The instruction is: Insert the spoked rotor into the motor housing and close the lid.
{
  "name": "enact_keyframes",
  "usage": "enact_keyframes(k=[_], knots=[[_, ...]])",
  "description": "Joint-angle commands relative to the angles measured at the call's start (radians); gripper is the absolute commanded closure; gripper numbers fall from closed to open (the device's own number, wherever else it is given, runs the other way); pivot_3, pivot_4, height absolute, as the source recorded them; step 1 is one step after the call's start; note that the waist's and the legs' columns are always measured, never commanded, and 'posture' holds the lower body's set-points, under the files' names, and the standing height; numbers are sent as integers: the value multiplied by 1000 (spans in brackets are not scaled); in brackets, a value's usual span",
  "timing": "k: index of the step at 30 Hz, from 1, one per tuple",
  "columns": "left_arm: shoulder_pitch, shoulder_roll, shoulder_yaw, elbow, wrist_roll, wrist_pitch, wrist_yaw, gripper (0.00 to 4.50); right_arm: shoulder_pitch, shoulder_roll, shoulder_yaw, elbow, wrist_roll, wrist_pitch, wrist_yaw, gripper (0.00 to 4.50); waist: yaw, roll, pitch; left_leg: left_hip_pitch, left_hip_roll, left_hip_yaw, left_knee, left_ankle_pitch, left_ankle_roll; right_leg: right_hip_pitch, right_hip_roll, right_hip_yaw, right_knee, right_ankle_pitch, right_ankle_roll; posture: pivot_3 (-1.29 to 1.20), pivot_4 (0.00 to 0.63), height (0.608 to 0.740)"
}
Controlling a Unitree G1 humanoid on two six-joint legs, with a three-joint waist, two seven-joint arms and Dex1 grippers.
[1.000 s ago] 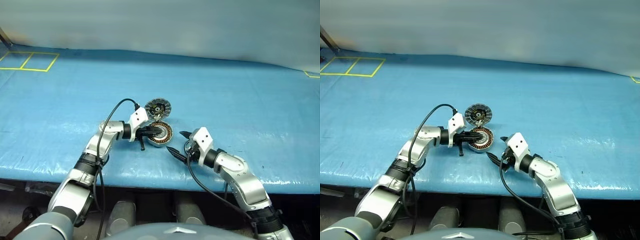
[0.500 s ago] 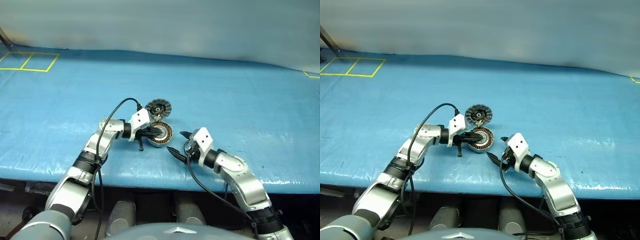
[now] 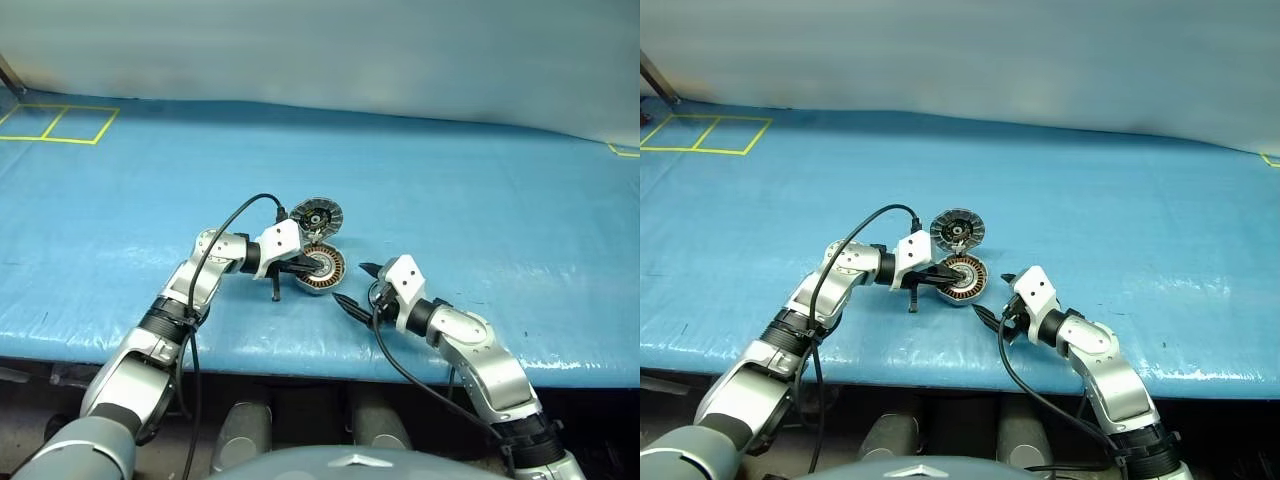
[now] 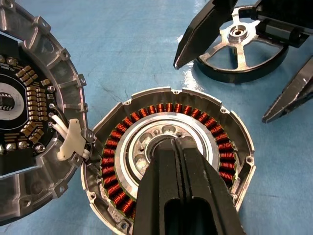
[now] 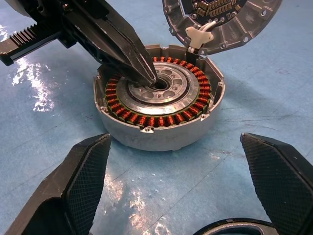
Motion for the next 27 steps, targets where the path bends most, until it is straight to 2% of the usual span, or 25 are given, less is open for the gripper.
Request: enact_keyframes(k=[1, 8, 19, 24, 27], knots=[[-4, 17, -44, 40, 49, -1, -25, 4466, -8, 2, -5, -17, 1, -19, -2, 0, 0, 0, 0, 0, 0, 0, 0, 0, 0, 0, 0, 0, 0, 0, 0, 0, 150, 740], [-29, 16, -52, 54, 55, 2, -31, 4466, -10, 8, -6, -11, -3, -22, -12, 0, 0, 1, -1, 0, 0, 0, 0, 0, 0, 0, 0, 0, 0, 0, 0, 0, 150, 740], [-86, 68, -102, 90, 111, -6, -101, 4466, -23, 19, -8, 8, -5, -30, -24, 0, -11, 1, -1, 0, 0, 0, 0, 0, 0, 0, 0, 0, 0, 0, 0, 0, 150, 740], [-78, 51, -68, 92, 93, -20, -69, 4466, -21, 21, -5, 10, -6, -32, -26, 0, -12, 2, -1, 0, 0, 0, 0, 0, 0, 0, 0, 0, 0, 0, 0, 0, 150, 740], [-68, 23, -11, 74, 33, -13, -60, 4466, -19, 20, -7, 9, -4, -32, -24, 0, -12, 2, -1, 0, 0, 0, 0, 0, 0, 0, 0, 0, 0, 0, 0, 0, 150, 740]])
